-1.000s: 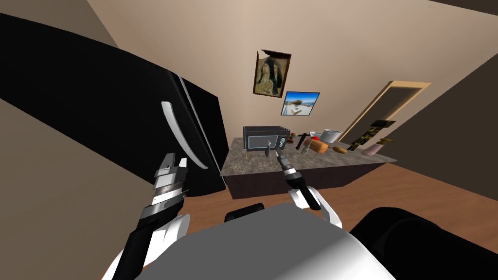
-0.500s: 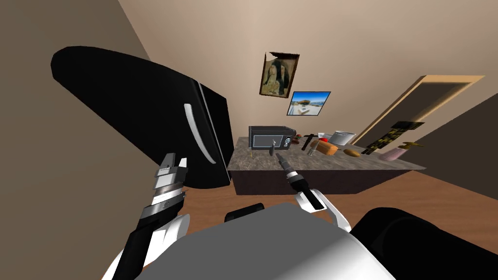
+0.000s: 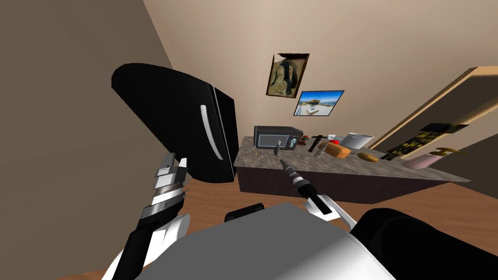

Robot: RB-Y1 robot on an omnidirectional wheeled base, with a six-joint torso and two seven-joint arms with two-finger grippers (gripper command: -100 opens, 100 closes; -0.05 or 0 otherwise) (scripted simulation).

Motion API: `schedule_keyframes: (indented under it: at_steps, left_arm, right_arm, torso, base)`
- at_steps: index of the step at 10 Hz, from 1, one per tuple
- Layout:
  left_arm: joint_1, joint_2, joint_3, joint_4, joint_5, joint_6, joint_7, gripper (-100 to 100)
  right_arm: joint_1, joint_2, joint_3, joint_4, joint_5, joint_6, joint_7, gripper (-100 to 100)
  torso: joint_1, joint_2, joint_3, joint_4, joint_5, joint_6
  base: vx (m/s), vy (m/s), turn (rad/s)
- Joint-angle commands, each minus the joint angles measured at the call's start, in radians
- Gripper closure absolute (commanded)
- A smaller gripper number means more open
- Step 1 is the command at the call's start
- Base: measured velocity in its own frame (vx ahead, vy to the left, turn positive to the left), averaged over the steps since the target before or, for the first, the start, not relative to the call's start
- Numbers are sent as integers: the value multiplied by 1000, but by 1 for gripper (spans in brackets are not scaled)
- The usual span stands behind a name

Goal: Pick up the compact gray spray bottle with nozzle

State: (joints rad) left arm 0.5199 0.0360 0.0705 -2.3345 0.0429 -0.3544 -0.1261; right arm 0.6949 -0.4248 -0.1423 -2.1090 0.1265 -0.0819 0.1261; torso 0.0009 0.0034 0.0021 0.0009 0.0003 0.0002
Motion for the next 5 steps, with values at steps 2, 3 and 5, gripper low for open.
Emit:
schedule_keyframes:
  at_steps: [2,3,5]
  left_arm:
    - [0,0,0,0,0,0,0,0]
    - [0,0,0,0,0,0,0,0]
    - [0,0,0,0,0,0,0,0]
  right_arm:
    - [20,-62,-22,45,8,80,8,-100]
    - [20,-62,-22,45,8,81,8,-100]
    - [43,-116,-43,78,12,134,11,-100]
  torso:
    - [0,0,0,0,0,0]
    - [0,0,0,0,0,0]
    - [-1,-1,-1,0,0,0]
  base:
    - [-43,42,222]
    - [-29,26,51]
    - [-16,27,171]
